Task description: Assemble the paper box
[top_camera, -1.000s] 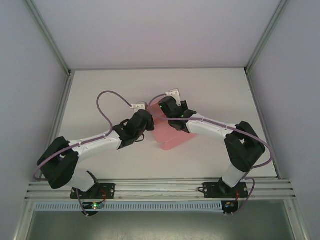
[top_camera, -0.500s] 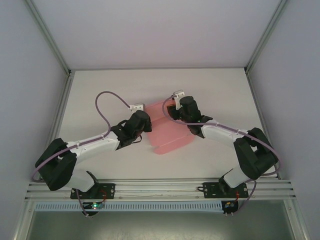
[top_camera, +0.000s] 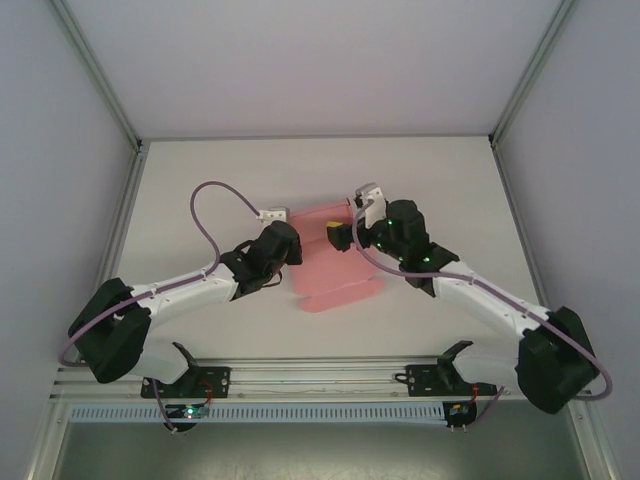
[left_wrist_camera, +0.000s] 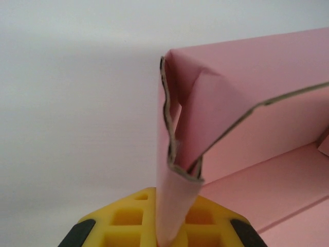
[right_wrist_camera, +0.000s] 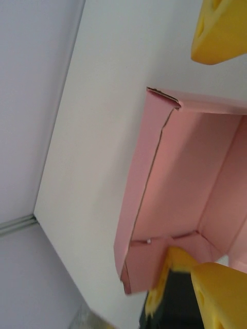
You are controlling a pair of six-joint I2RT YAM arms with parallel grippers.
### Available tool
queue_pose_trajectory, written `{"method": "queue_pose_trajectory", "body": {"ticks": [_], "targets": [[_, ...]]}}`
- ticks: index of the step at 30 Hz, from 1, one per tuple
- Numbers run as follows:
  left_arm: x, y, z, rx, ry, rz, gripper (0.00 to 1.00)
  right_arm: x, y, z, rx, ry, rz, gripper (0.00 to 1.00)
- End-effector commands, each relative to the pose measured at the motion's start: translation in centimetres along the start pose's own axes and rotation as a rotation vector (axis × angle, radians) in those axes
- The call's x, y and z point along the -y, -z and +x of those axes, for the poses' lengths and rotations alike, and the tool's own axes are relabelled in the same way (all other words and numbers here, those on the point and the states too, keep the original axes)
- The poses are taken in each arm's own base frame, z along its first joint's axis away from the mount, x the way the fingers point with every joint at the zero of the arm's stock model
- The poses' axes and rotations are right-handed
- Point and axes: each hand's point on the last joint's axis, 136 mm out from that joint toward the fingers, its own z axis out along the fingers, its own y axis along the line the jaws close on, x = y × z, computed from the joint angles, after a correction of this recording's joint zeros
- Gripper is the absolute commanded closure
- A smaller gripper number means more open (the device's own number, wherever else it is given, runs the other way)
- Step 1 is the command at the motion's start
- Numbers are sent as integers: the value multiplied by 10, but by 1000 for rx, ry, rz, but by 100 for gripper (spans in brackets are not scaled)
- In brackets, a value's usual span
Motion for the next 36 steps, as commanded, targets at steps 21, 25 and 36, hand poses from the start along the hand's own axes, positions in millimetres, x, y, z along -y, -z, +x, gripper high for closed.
{"method": "queue_pose_trajectory", "body": {"ticks": [21,25,36], "targets": [[27,54,-66,-416,-1448,342,100,68,149,28,196,-198,387,2],[-13,39,-79,-664,-1720,119,100,73,149,38,167,-211,412,2],[-5,-30,-40,-742,-2183,106,100,84,156,45,168,-233,459,2]]}}
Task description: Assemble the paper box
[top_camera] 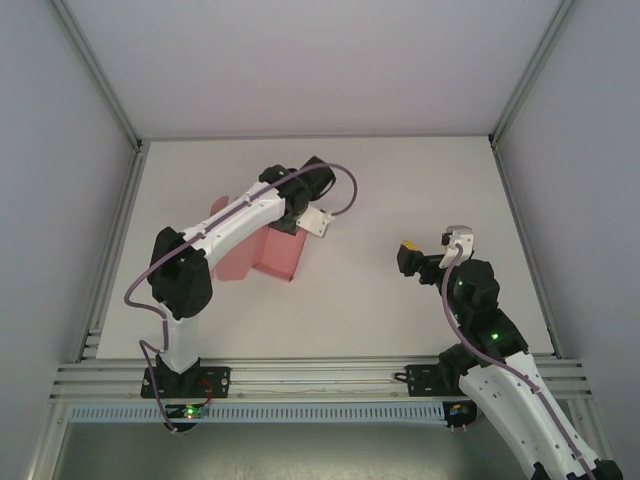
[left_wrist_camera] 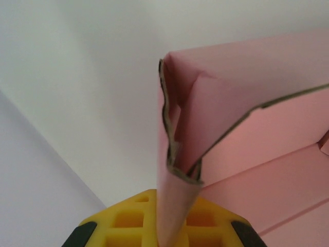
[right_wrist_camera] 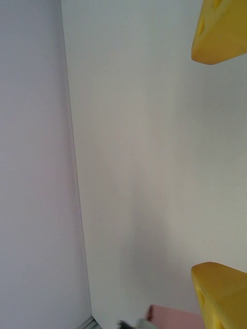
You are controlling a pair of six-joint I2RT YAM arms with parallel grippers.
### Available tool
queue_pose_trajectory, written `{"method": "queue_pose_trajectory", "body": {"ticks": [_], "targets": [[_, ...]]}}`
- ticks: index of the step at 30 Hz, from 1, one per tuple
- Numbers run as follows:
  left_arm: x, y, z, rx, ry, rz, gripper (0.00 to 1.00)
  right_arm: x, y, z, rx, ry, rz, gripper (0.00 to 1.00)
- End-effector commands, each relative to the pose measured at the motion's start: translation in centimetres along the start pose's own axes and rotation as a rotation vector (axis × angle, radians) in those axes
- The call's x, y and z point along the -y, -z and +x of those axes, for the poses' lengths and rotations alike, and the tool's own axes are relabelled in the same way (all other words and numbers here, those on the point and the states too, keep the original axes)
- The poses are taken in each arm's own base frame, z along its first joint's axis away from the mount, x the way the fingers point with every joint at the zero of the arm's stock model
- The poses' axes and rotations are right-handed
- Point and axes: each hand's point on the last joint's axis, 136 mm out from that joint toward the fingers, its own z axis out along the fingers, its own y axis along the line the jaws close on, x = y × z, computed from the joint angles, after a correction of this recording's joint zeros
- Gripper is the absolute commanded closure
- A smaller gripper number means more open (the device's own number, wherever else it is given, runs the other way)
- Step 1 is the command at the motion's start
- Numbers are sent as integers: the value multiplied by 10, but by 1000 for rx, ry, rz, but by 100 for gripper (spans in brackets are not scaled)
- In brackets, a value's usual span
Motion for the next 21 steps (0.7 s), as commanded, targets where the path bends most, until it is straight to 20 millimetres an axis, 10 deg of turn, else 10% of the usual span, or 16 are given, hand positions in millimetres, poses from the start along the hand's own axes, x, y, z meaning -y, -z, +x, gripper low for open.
{"method": "queue_pose_trajectory", "body": {"ticks": [1,9,16,21], "targets": [[-3,-13,-21,-63,-229,-26,100,6,-1,6,-10,-20,23,2],[2,-40,-81,-35,-353,41,97,11,-3,11,-31,-36,30,2],[4,-32,-102,27,-324,51,43,16,-3,15,-40,-51,40,2],[6,-15,-110,113,-261,40,39,17,-4,15,-46,-60,45,2]]}}
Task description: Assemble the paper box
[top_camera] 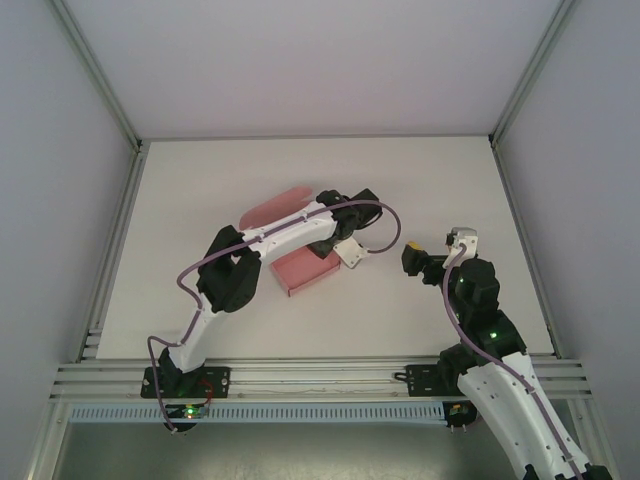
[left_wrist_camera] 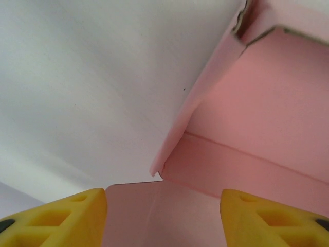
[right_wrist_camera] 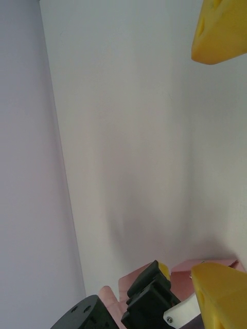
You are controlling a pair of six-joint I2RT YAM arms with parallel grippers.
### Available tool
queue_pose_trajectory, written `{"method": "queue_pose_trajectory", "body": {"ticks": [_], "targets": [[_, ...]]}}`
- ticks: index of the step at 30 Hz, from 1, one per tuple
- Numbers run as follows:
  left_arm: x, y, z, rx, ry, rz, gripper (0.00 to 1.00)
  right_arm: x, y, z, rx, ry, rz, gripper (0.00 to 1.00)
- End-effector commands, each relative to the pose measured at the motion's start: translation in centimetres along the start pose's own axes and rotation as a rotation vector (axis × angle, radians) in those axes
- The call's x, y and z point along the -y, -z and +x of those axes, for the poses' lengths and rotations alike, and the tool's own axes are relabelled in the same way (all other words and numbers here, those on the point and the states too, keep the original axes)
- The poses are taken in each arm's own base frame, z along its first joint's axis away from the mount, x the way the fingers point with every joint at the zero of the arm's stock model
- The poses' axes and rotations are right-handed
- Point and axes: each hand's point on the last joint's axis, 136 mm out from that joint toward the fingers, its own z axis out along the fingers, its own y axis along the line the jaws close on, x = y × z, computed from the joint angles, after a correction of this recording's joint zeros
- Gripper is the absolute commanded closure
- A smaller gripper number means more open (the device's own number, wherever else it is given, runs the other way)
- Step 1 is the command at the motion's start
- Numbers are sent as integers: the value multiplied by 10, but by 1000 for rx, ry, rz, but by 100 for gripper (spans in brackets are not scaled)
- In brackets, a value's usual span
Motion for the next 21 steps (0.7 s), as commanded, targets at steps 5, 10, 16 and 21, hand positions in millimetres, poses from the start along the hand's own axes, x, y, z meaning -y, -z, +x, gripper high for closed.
{"method": "queue_pose_trajectory", "body": {"ticks": [5,10,16,21], "targets": [[-4,52,-9,161,150,-89,1,2,-3,7,-29,-23,0,2],[-37,95,8,304,470,-312,0,-2,-11,15,-90,-22,-18,2],[-56,166,62,467,1136,-594,0,-28,-38,28,-230,6,-107,2],[4,173,122,476,1783,-730,0,-70,-72,49,-333,136,-158,7]]}}
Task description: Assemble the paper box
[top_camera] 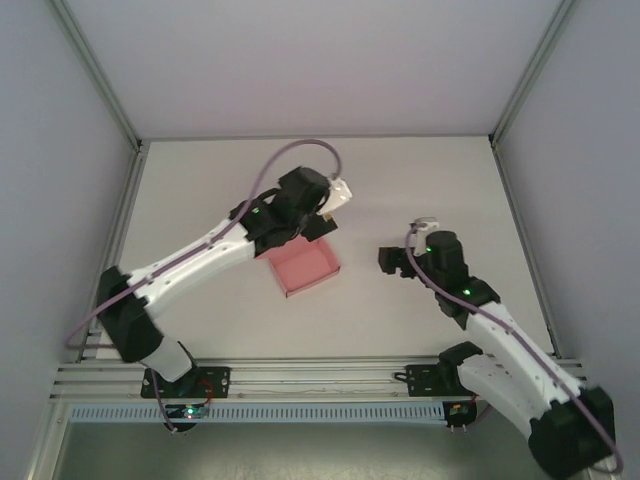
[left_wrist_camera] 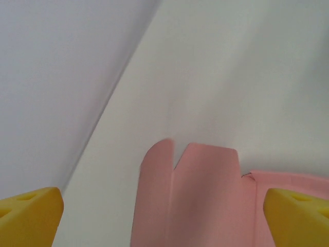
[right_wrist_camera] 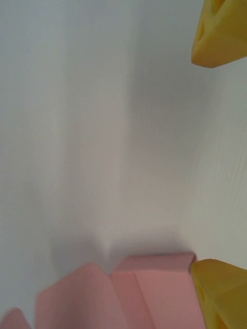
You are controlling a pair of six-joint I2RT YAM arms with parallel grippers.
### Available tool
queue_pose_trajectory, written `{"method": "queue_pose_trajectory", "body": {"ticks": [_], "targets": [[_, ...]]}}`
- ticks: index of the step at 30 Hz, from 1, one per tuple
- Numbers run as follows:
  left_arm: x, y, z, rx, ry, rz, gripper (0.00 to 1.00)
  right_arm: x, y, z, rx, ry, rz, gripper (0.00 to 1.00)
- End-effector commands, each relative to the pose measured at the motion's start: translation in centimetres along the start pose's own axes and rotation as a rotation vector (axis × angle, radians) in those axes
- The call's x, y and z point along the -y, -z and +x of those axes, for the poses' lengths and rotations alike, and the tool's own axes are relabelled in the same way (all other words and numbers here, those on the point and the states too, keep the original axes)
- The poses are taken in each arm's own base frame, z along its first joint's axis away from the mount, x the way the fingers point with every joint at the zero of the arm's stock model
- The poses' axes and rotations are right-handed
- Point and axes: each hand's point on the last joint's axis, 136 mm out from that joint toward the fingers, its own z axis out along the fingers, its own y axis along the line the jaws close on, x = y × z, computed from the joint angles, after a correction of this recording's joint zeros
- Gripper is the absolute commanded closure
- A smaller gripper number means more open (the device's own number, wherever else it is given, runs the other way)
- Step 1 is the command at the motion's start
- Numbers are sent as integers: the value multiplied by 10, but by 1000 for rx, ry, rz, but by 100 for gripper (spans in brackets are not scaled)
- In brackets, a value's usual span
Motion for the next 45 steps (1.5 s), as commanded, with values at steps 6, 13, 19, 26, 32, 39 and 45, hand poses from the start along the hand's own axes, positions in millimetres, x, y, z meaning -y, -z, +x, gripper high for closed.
{"method": "queue_pose_trajectory", "body": {"ticks": [6,13,19,26,32,39,45], "targets": [[-47,56,134,-119,799,-442,0,-80,-74,-4,-169,214,-97,23],[-44,88,197,-99,940,-515,0,-118,-129,22,-328,310,-98,46],[-42,98,217,-104,971,-535,0,-120,-145,30,-350,325,-43,58],[-41,94,220,-129,954,-544,0,-108,-154,38,-366,343,50,65],[-39,88,218,-151,940,-547,0,-95,-155,43,-370,321,112,79],[-39,82,211,-142,936,-542,0,-71,-141,40,-333,244,240,90],[-38,74,203,-141,935,-530,0,-38,-118,50,-300,119,400,92]]}}
